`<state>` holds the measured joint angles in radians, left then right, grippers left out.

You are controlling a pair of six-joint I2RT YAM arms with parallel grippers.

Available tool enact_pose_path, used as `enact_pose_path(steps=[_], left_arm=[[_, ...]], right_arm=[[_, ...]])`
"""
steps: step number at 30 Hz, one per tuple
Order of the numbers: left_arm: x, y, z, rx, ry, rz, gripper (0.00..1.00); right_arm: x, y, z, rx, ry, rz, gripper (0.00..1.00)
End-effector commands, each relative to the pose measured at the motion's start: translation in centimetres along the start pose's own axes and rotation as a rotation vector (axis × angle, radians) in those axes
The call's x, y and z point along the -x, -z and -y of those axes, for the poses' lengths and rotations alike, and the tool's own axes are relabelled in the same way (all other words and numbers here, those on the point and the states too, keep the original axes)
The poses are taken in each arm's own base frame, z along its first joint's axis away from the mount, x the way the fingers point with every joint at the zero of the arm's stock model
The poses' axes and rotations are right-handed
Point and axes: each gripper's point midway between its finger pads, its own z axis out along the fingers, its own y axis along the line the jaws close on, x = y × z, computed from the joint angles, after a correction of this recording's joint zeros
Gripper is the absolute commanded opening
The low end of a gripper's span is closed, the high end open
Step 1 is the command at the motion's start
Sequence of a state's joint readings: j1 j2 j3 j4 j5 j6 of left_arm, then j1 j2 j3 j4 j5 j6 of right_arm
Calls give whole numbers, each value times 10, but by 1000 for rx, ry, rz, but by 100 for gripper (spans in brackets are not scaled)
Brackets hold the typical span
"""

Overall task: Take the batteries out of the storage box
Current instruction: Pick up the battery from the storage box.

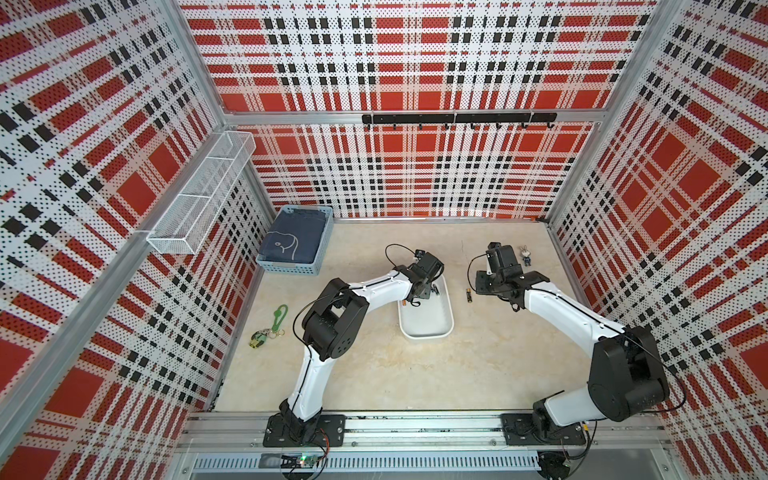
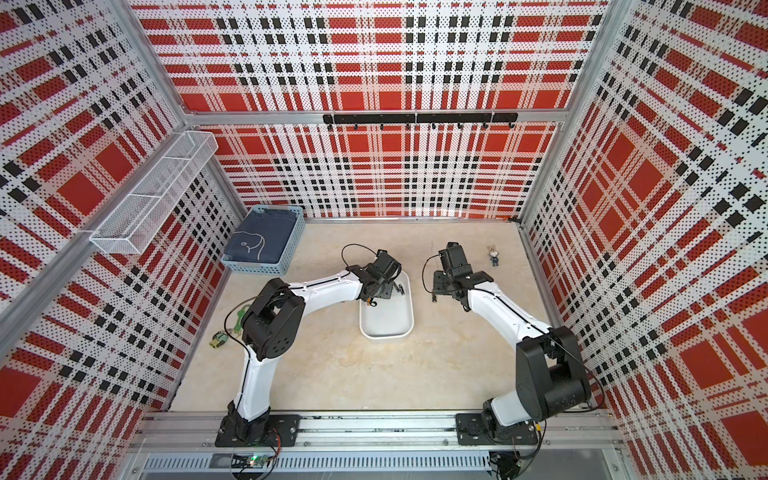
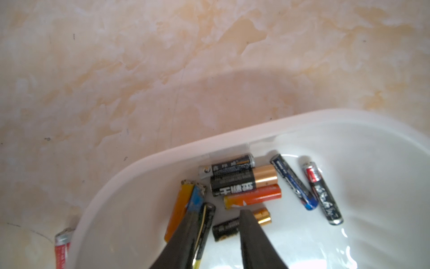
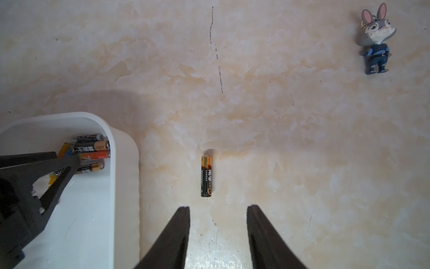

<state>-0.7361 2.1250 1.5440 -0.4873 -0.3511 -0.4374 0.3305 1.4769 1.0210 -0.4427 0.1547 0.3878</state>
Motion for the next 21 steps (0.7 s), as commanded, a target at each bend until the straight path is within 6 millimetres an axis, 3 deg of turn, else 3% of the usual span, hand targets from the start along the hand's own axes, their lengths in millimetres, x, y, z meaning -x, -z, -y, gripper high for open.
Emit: enact_pose_path(steps=[1,16,18,21], left_arm=[[11,5,-5,19,-9,15,36],[-19,-26,-13,49,-26,-73,32],[-20,-27,-11,39,-25,-79,26],[-21,-24,0,8,-36,-79,26]], right_arm=[[3,-5,2,-9,-15,14,47],[-4,-10,9,-48,-6,6,47],[-5,-10,10,-50,-5,4,47],[-5,-11,10,-49,-1,2,47]])
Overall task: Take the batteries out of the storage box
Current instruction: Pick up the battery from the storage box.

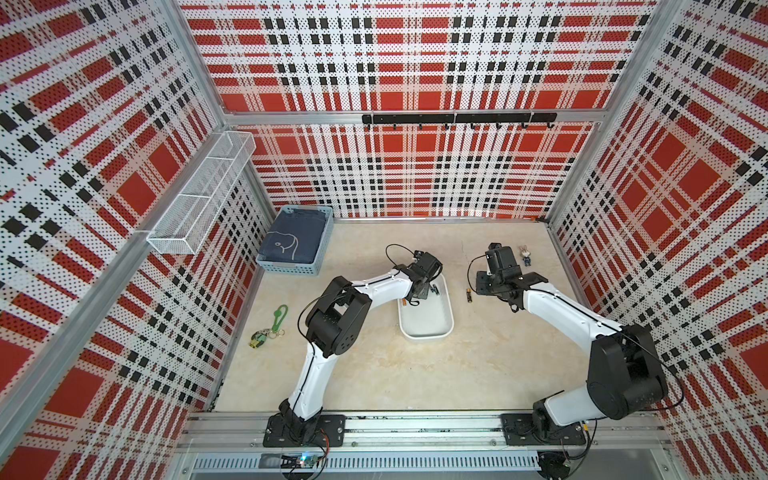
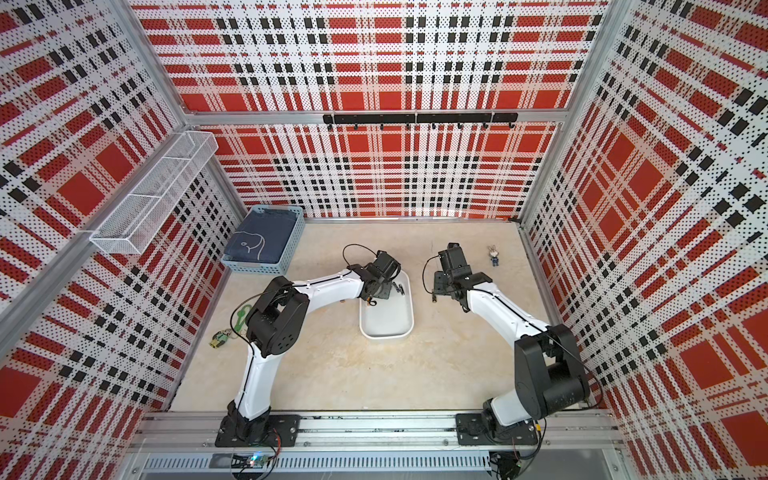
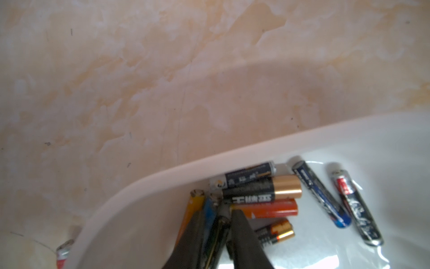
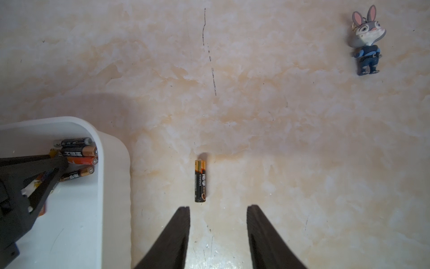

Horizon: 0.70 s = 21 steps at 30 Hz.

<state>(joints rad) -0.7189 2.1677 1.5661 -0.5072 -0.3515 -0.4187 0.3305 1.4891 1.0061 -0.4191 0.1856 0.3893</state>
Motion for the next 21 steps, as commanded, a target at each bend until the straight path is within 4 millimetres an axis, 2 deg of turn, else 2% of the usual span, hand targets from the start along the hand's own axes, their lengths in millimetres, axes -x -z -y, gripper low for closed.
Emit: enact_pose_path(steps=[1,5,11,21], left_arm=[[-14,-8,12,-30,-22,-43,26],[-16,0,27,-76,-25,-46,25],[-10,10,31,-94,-14,-27,25],[-27,-14,10,-39,-15,-81,25]], right_arm=[[-3,-6,4,-19,0,-5,47],[-3,-8,8,-42,-1,0,47],[-5,-14,6,-42,-1,-15,47],[-7,-14,11,-66,4,-13,47]])
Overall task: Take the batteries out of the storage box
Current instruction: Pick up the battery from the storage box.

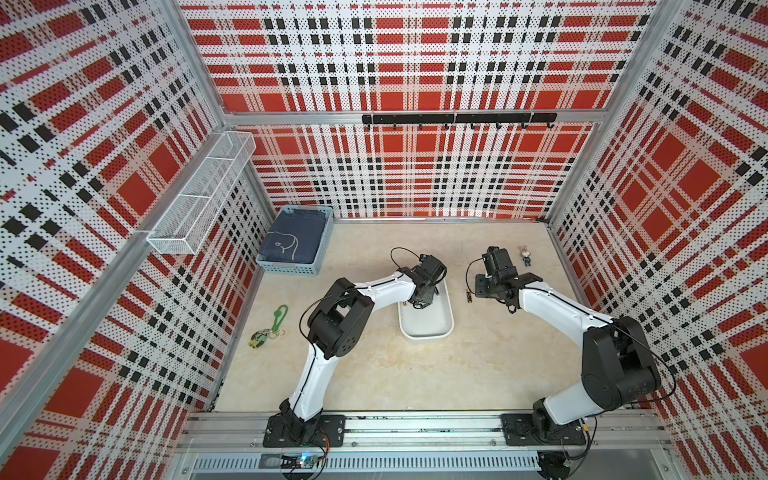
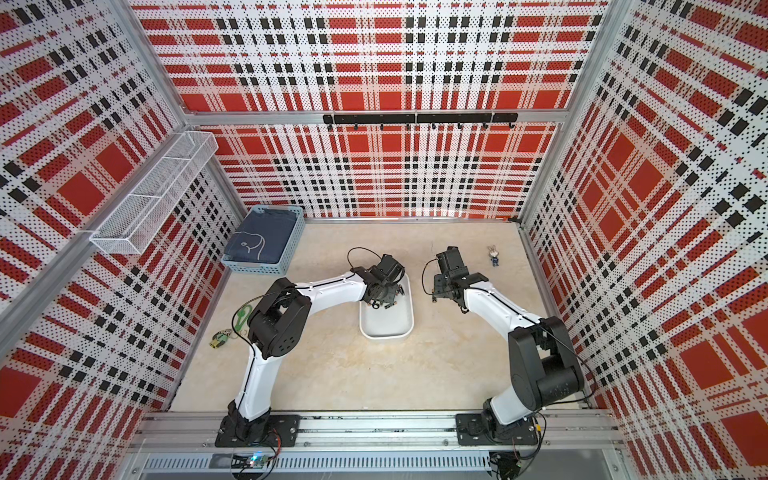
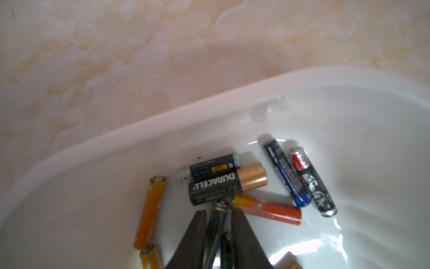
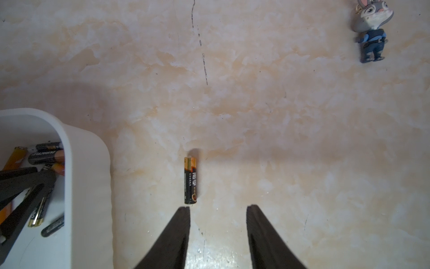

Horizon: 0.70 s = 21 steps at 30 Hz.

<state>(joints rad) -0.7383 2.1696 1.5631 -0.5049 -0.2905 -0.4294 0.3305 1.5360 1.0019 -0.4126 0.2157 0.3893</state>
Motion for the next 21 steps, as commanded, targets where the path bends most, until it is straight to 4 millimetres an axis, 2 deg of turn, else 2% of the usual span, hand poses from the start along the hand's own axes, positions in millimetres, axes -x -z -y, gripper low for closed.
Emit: enact_pose_path(steps=[1,5,8,12,14,18,21], left_arm=[[-20,-19,-11,29,-9,-59,26],[-26,-23,-8,26,-24,-76,31],[-32,-27,-2,16,-33,-87,29],[-38,-32,5,-6,-34,-102,36],[-39,-33,6,-10,-34,-103,28],[-35,-30,5,-4,-34,-92,24],[-29,-25,2,0,-30,-76,15]], right_arm=[[2,-1,7,-29,-4,17,47],[-1,-1,8,-32,-5,14,47],[-2,-2,8,-34,-5,14,47],[0,-1,7,-33,-5,16,47],[1,-1,7,-31,-5,19,47],[0,-1,8,-34,-4,16,47],[-2,-2,7,-32,-4,11,47]])
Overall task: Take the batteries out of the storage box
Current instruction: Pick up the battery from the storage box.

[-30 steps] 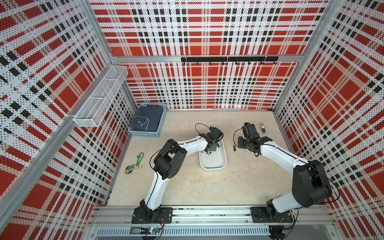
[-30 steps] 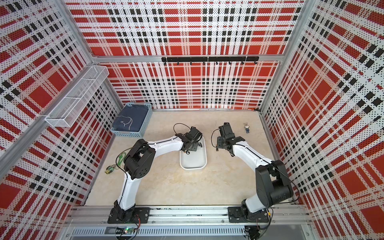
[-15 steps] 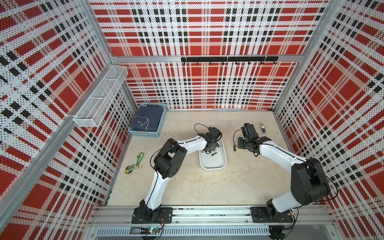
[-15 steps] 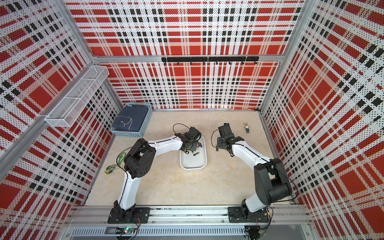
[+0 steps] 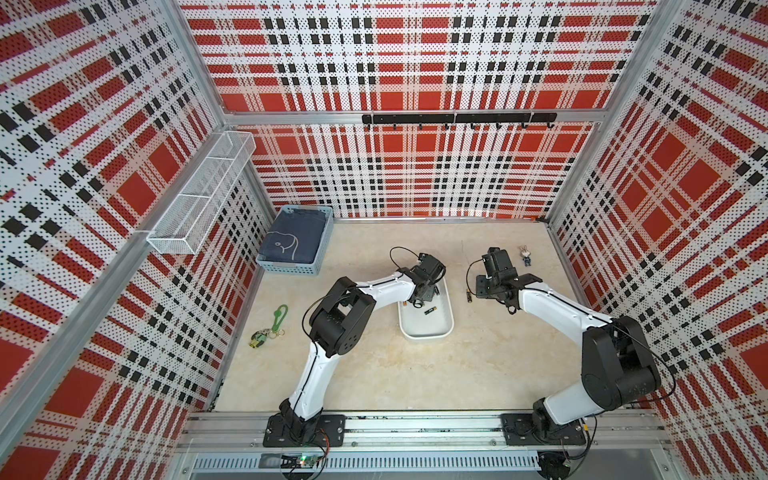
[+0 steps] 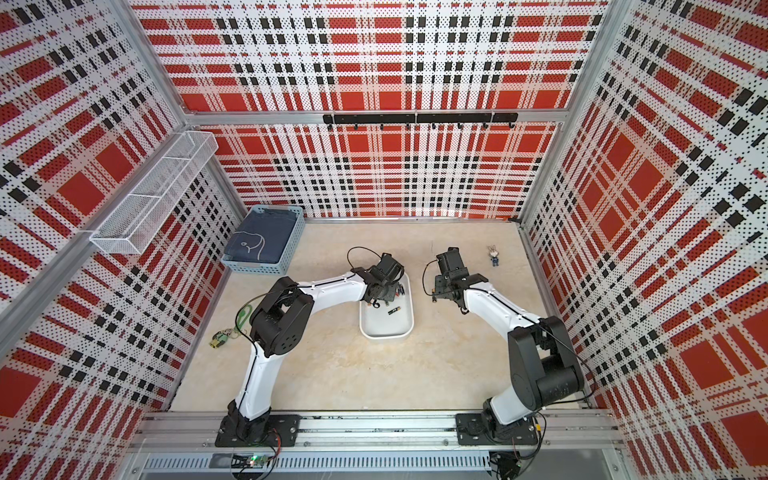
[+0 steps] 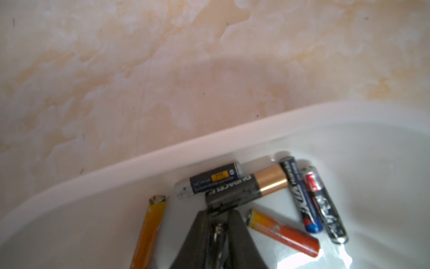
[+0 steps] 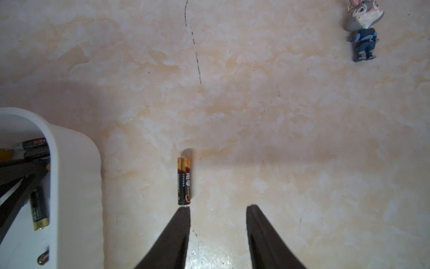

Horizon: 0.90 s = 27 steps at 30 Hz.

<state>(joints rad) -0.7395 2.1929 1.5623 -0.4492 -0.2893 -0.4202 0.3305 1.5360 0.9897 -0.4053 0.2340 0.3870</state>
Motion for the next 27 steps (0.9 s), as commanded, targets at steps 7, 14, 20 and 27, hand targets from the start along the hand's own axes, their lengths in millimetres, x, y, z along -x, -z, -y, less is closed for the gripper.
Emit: enact_pose_path(steps=[7,14,20,27], left_arm=[[-9,11,-5,14,-17,-43,1],[12,32,-8,3,3,5,0],[16,37,-9,-4,8,13,0],[26,51,-12,-15,26,33,0]], right_arm=[[-1,-1,3,-8,-11,6,47],[1,-1,2,-6,-14,10,47],[2,-2,1,-1,-14,8,47],[2,-1,-3,19,-15,7,46]])
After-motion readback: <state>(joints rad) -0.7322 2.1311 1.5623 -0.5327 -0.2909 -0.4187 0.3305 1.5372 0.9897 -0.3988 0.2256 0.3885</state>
